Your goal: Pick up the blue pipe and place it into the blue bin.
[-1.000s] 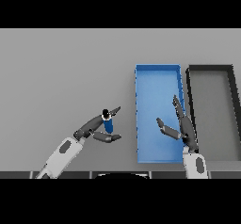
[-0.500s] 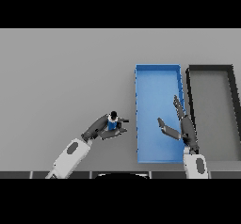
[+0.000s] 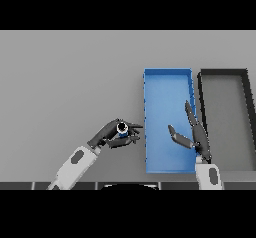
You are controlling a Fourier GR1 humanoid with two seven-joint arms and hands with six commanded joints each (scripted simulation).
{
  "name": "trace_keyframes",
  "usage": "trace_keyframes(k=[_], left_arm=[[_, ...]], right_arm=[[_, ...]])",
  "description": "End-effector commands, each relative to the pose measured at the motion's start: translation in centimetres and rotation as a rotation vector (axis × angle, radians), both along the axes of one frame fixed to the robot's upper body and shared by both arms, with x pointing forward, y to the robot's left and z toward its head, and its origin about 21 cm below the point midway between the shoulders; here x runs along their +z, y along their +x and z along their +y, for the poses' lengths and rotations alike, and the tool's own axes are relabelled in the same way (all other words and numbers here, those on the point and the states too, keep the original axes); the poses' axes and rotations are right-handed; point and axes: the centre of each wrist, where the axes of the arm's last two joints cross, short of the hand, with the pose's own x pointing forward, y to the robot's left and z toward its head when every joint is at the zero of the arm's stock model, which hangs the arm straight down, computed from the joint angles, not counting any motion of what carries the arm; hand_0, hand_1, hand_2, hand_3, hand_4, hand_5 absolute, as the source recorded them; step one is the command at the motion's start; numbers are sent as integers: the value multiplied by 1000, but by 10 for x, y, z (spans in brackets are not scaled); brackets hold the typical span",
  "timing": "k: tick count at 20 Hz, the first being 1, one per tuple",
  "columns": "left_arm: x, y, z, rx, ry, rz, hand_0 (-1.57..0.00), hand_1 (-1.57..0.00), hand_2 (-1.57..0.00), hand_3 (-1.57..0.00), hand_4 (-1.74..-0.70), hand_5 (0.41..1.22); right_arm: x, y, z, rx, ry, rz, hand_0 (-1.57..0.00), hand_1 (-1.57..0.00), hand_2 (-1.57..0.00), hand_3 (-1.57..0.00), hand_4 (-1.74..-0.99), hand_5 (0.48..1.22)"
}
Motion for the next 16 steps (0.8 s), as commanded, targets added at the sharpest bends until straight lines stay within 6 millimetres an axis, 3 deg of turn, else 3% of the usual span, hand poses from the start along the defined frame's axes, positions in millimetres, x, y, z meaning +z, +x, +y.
trace_keyframes(k=[1,6,12,16], left_arm=[[7,1,-3,-13,8,-4,-1539,-1543,-1546,-1441,-1720,1210],[33,0,-13,-58,21,-8,-1561,-1562,-1563,-1445,-1726,1217],[39,-1,-18,-81,44,-2,-1568,-1569,-1569,-1443,-1729,1219],[31,4,-13,-70,84,19,-1570,-1570,-1570,-1443,-1731,1220]], right_arm=[[0,-1,0,1,1,-6,1,1,1,1,-1221,631],[-2,0,-1,3,-7,-15,1,1,1,1,-1208,640],[-5,-4,1,7,32,24,1,1,1,1,-1174,629],[-12,-5,2,8,73,49,1,1,1,1,-1209,623]])
